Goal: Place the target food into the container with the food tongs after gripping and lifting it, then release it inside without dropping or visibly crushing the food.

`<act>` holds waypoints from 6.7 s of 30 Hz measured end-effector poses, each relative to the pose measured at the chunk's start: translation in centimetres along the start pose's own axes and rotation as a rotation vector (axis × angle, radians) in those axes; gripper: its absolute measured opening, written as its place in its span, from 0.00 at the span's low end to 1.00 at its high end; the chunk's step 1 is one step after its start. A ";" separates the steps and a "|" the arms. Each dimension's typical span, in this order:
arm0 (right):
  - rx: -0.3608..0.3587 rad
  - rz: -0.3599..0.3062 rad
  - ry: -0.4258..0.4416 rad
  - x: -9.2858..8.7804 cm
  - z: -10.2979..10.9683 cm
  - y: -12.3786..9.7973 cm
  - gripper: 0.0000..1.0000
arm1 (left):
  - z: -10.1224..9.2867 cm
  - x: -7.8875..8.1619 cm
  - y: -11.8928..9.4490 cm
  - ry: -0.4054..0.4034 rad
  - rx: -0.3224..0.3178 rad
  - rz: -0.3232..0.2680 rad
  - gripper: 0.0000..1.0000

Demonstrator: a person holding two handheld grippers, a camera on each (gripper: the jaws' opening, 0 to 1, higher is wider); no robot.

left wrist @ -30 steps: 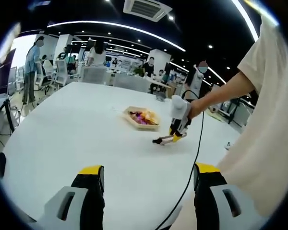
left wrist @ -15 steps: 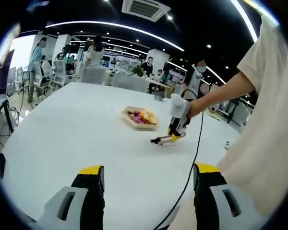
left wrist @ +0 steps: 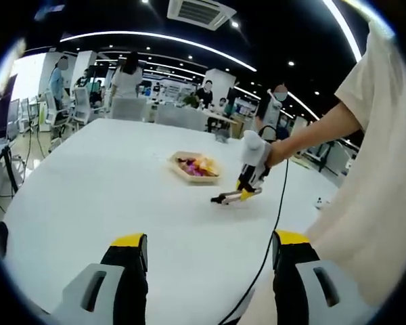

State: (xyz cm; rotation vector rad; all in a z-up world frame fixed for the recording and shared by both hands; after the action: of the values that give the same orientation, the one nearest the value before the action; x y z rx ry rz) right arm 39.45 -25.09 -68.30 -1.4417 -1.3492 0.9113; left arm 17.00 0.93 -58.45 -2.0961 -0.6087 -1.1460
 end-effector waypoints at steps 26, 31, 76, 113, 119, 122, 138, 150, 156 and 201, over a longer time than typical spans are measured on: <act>-0.031 -0.046 0.049 0.9 -1.3 -1.7 0.15 | -0.2 -0.1 -0.4 0.011 0.001 -0.014 0.74; -0.034 -0.049 0.046 0.9 -1.4 -1.9 0.15 | -0.2 -0.1 -0.4 0.008 0.002 -0.015 0.74; -0.163 -0.154 0.118 2.8 -7.1 -5.0 0.15 | -0.1 0.5 0.2 0.016 -0.020 -0.003 0.74; -0.042 -0.078 -0.603 4.5 -2.5 -1.3 0.15 | -0.5 -1.3 0.2 -0.045 0.031 -0.002 0.74; -0.046 -0.069 -0.740 5.0 -2.7 -0.6 0.15 | -1.0 -2.0 -0.1 -0.076 0.067 -0.018 0.74; -0.049 -0.068 -0.818 5.3 -2.6 -0.2 0.16 | -1.2 -2.2 -0.1 -0.087 0.080 -0.022 0.74; -0.067 -0.066 -1.028 6.1 -2.7 1.1 0.16 | -1.2 -2.3 -0.1 -0.112 0.108 -0.021 0.74; -0.045 -0.041 -0.928 5.9 -2.3 1.4 0.13 | -0.4 -2.8 -0.8 -0.130 0.124 -0.028 0.74; -0.028 -0.051 -0.792 5.5 -2.4 1.0 0.13 | -0.4 -2.9 -0.8 -0.132 0.120 -0.029 0.74; -0.261 -0.156 -0.433 6.0 -9.8 -5.5 0.13 | -0.4 -0.3 0.0 -0.029 0.047 -0.030 0.74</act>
State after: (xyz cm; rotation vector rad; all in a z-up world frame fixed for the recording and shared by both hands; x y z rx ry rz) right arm 47.82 -20.68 -59.69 -1.3508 -1.9345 1.0088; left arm 16.61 0.60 -58.51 -2.0728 -0.6763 -1.1092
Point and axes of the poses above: the point that each gripper's makers call its tool centre point, and the gripper's own axes: y roughly forward along the fingers, z roughly to its left, x roughly out of its top, the point moved 6 cm from there along -y, roughly backward along the fingers, and after that the axes turned 14 degrees about -x, right-handed, at the moved point
